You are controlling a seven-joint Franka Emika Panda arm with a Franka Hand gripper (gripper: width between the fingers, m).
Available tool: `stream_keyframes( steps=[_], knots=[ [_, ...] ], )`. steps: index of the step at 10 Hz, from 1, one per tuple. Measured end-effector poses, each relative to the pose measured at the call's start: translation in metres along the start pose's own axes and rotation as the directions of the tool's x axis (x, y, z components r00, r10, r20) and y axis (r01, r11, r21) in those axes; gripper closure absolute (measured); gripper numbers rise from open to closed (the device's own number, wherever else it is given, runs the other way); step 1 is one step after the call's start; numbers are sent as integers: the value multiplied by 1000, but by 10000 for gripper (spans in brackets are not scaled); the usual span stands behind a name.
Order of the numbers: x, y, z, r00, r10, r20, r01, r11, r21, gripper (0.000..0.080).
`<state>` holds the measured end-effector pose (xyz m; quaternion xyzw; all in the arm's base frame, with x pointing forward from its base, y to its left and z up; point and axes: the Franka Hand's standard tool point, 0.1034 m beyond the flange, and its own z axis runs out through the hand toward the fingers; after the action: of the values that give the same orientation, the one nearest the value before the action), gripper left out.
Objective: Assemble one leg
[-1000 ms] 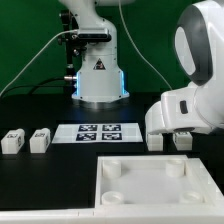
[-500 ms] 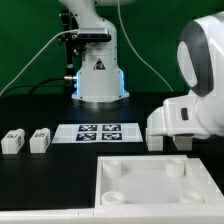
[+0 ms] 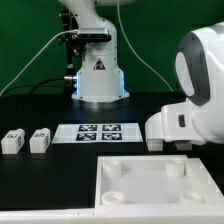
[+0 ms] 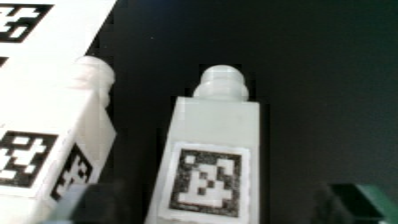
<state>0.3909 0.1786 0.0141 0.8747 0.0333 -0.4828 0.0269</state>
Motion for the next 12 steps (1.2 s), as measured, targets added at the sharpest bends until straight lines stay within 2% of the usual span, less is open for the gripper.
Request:
stream_keyframes(
  steps=[1, 2, 9, 10, 11, 12],
  knots=[
    [0, 0, 0, 1000, 0, 0, 0, 1000, 0, 399],
    [0, 0, 0, 1000, 0, 0, 0, 1000, 0, 509],
    [0, 0, -3, 1000, -4, -6, 4, 1000, -1, 508],
    [-6, 2, -17, 999, -13, -37, 13, 1000, -5, 508],
    [-20, 6, -35, 998, -40, -50, 40, 999, -10, 508],
    [-25, 10, -53, 992, -64, -105, 63, 998, -5, 508]
  ],
)
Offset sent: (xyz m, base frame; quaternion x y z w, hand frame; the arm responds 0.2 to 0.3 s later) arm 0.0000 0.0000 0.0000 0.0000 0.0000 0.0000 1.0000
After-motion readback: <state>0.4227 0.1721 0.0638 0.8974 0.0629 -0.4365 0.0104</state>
